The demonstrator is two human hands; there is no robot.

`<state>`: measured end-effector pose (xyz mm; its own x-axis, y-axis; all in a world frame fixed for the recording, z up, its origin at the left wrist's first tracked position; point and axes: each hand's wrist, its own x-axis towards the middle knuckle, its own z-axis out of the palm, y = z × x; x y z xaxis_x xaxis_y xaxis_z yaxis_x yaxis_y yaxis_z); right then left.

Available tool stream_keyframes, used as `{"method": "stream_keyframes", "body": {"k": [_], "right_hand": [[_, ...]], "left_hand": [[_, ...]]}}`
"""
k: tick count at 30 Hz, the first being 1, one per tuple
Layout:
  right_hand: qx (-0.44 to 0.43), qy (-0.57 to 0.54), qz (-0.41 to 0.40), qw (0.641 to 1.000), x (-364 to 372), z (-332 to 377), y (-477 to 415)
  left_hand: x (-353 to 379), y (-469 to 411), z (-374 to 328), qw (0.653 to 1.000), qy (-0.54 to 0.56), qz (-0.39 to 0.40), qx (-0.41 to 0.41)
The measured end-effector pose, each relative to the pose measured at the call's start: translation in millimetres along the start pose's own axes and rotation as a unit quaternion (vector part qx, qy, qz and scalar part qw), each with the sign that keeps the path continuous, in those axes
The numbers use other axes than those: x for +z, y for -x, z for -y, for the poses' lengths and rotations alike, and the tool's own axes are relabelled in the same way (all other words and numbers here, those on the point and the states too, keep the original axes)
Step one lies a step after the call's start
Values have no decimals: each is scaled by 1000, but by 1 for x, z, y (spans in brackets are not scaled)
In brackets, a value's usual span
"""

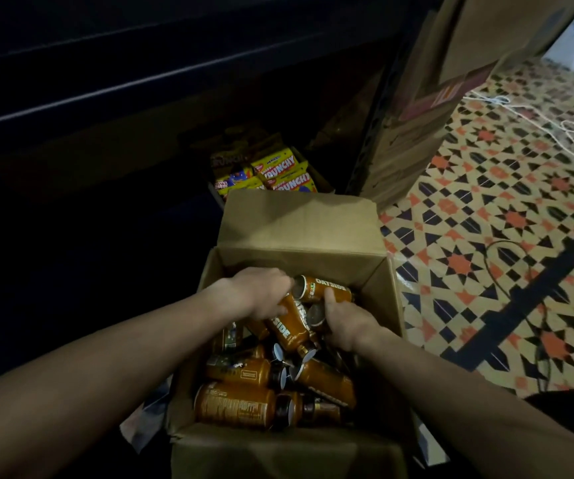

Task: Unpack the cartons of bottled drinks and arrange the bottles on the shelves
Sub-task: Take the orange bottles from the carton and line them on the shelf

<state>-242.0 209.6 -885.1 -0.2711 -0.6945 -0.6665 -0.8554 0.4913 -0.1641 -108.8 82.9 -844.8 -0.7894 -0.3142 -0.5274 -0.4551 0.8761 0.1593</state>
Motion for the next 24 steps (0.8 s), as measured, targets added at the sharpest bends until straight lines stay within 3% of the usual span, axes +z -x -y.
{"method": "stream_keyframes", "body": {"k": [7, 12, 15, 19, 21, 24], "right_hand": [[-9, -76, -76, 994, 12, -12, -3], [-3, -260, -109, 960, 2, -22, 7], [-16, -293, -118, 949, -13, -22, 15], [46, -333, -92, 937, -25, -20, 18], [92, -413, -47, 905, -33, -20, 19], [114, -552, 49, 824, -46, -27, 26]], "left_hand": [[12, -16, -4, 999, -25, 3, 26], [31, -16, -11, 997, -39, 36, 61], [39, -16, -18, 992, -39, 16, 117], [55, -17, -26, 983, -71, 34, 167], [66, -17, -24, 971, -131, 32, 195], [79, -19, -24, 955, -192, 22, 224]]}}
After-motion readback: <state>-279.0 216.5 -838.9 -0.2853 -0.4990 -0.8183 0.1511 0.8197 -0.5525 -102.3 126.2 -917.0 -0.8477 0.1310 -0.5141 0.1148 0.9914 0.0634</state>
